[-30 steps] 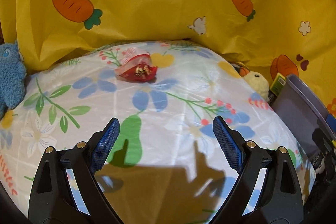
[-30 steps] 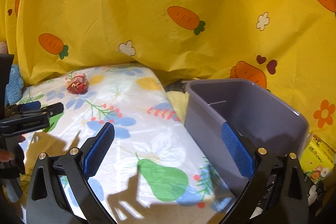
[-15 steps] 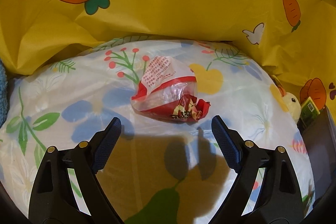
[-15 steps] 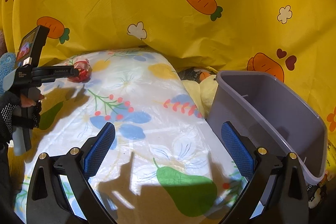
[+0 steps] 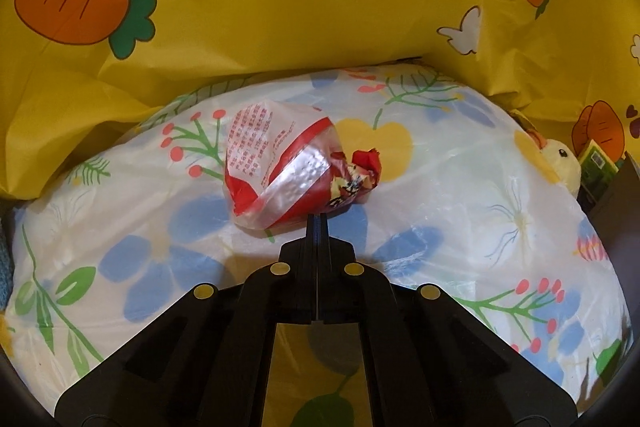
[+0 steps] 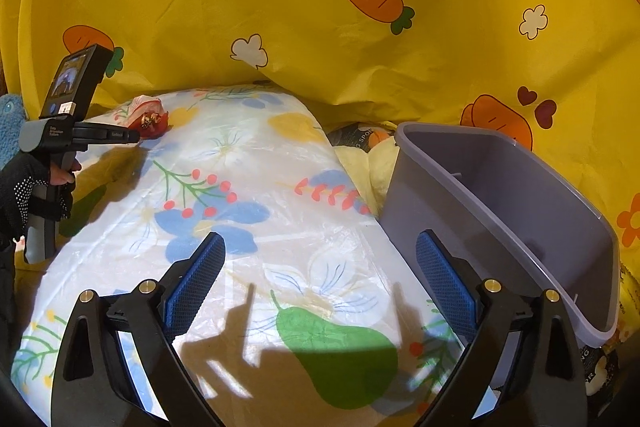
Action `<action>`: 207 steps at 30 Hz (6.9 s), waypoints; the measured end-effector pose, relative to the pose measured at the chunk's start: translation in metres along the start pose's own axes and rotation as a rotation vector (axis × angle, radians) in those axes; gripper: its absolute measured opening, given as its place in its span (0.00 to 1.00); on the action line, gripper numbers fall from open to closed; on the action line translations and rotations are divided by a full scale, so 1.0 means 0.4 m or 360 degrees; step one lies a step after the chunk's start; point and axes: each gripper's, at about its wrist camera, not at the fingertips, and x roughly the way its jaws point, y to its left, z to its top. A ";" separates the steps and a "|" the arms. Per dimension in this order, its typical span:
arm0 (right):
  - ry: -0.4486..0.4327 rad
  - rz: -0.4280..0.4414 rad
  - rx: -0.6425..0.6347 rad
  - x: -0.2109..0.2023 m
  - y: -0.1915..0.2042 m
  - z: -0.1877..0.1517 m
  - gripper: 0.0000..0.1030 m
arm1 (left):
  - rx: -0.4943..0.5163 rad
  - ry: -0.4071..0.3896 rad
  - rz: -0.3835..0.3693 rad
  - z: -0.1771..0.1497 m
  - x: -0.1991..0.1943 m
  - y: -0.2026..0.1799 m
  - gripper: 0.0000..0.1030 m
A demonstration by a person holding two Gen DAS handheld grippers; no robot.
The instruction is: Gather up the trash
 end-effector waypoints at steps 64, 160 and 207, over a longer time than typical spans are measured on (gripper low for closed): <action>-0.0134 -0.0361 0.0369 -0.157 -0.396 -0.044 0.61 | 0.0488 -0.0218 -0.0868 -0.103 -0.384 -0.844 0.37; -0.0355 -0.0106 0.0126 -0.575 -0.076 -0.288 0.95 | 0.0037 -0.0593 -0.0038 -0.631 -0.827 -0.360 0.95; -0.0365 -0.0101 0.0124 -0.578 -0.085 -0.288 0.95 | 0.0036 -0.0618 -0.0038 -0.638 -0.832 -0.364 0.95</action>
